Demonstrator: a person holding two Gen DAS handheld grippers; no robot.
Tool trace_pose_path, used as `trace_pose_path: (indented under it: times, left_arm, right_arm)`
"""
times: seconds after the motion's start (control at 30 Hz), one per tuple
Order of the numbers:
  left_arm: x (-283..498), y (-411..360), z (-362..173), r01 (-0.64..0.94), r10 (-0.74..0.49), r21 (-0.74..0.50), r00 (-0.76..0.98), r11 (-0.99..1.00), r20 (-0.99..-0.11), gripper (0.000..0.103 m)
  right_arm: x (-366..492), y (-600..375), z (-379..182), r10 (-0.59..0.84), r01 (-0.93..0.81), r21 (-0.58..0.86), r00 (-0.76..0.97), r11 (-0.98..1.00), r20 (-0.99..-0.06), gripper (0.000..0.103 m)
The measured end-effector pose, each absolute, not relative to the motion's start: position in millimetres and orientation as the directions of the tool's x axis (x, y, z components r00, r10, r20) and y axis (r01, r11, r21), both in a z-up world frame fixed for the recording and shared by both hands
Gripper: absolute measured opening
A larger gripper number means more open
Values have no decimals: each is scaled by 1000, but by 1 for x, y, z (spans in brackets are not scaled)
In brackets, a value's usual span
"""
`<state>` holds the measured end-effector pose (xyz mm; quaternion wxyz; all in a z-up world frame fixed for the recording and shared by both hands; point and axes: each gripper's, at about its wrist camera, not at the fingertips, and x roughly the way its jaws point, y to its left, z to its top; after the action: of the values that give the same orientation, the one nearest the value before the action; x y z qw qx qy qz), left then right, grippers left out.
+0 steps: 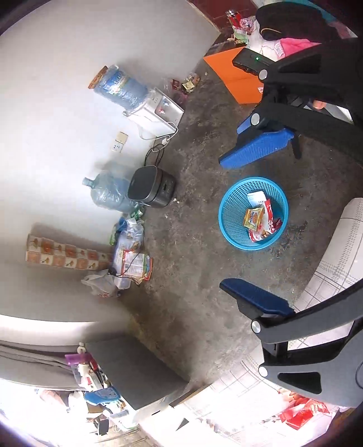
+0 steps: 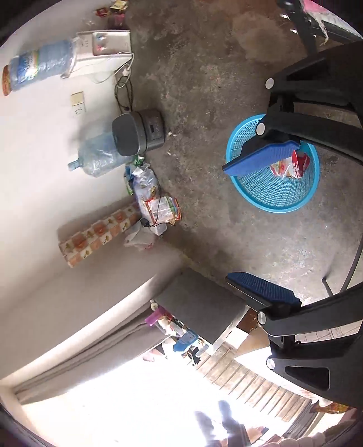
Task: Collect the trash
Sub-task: 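Move both tools back toward the table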
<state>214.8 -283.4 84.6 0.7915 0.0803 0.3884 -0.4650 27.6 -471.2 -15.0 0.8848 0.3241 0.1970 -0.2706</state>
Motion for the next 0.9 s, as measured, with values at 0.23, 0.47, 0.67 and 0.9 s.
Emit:
trace_pose_path:
  times: [0.23,0.47,0.67,0.9]
  left_arm:
    - [162,-116,158,735,-709,-227,448,639,-544,84]
    - [101,69,150,481,-487,-157,708,863,-511,84]
    - [55,180,91,214,-308,-225,746,950,-590,84]
    - [23,231,10,24,-264,-342,687,939,-677,75]
  right_arm:
    - [20,-388,68,-216,347,365,910,864,-353,90]
    - [43,-276,91,253,-151,285,895,947,-368,90]
    - [69,-165,77,608,-505,339,660,794,-441,90]
    - [95,-52,45,743,-672,395,361,626,-564,90]
